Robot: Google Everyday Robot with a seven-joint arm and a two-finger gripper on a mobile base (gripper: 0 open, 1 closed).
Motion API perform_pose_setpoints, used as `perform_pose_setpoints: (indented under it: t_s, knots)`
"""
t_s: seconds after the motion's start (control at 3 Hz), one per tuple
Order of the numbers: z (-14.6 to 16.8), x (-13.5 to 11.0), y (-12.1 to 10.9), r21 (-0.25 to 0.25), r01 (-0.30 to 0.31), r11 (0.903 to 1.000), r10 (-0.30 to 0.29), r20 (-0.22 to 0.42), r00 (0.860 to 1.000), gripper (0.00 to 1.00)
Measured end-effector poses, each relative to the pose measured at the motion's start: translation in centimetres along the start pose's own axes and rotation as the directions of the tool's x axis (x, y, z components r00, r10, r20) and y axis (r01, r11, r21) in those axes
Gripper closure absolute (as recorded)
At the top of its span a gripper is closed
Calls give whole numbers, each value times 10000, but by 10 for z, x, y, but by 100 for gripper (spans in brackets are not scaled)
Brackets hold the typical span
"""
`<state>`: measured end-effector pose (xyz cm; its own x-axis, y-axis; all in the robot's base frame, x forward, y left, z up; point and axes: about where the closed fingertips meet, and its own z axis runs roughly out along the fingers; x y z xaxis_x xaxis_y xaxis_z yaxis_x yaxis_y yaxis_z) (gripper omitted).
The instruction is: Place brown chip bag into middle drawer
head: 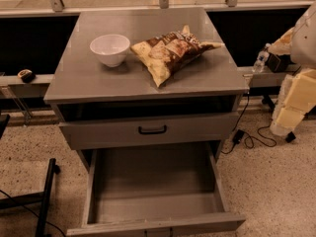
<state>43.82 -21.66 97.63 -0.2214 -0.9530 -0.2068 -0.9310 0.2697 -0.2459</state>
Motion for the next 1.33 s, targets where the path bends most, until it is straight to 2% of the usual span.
perform_pose_setpoints:
  t_s: [0.33,0.67,1.0,1.33]
  knots:
    - [0,0,0,0,0,10000,0,0,10000,0]
    - [1,-22,-22,711,950,9929,-972,279,9949,0]
    - [40,-97,-83,2248,3418,9125,-3637,631,9294,0]
    - [69,-148,-113,2912,5235,8008,-5633,689,8234,0]
